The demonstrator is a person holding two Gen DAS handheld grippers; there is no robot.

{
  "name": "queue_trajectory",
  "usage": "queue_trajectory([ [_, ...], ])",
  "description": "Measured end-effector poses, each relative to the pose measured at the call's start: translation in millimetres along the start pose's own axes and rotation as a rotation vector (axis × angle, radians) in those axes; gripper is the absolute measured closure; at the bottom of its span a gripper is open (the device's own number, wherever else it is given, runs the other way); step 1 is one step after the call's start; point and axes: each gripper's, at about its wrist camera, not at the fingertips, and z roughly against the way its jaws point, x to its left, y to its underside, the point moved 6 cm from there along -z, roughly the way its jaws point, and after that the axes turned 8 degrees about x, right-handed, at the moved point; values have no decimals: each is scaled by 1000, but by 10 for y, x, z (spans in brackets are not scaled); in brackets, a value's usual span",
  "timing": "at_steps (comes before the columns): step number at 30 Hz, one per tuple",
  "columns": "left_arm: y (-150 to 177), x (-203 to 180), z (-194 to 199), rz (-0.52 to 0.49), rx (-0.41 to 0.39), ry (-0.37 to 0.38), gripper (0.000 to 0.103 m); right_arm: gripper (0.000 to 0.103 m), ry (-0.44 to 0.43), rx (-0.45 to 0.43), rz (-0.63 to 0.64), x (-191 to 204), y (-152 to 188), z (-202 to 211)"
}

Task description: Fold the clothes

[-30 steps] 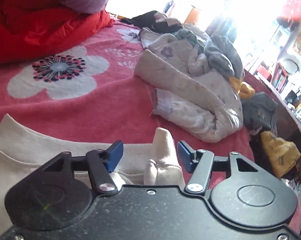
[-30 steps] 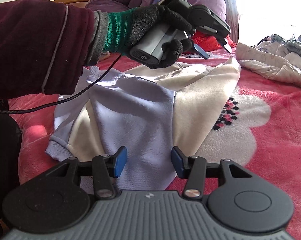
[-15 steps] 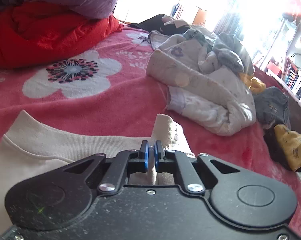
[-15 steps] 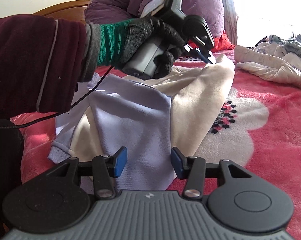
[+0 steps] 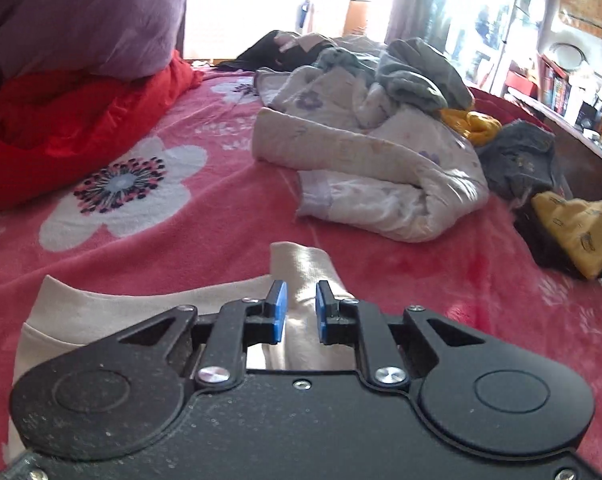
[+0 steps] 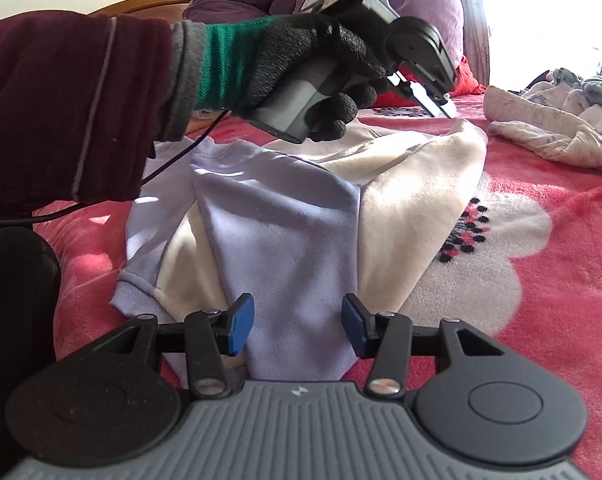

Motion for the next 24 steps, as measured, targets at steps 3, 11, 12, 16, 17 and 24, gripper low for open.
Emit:
queue_trajectory([
  [3, 13, -107, -261, -31, 60, -39, 91, 53, -6, 10, 5, 9, 10, -22],
  [11, 61, -85, -182, -2, 43, -21, 86, 52, -16, 26, 14, 43, 28, -48],
  [12, 99, -92, -36, -5, 25, -13, 86, 52, -17, 23, 16, 51, 26, -30],
  [16, 421, -116, 536, 7, -15, -8, 86, 54, -50, -8, -30, -10, -3, 119],
  [17, 540, -131, 676, 14, -25, -2, 86, 54, -52, -21, -54, -63, -10, 181],
  [24, 1393, -268, 1275, 104, -53, 53, 86, 57, 43, -84, -109, -345, 58, 616],
])
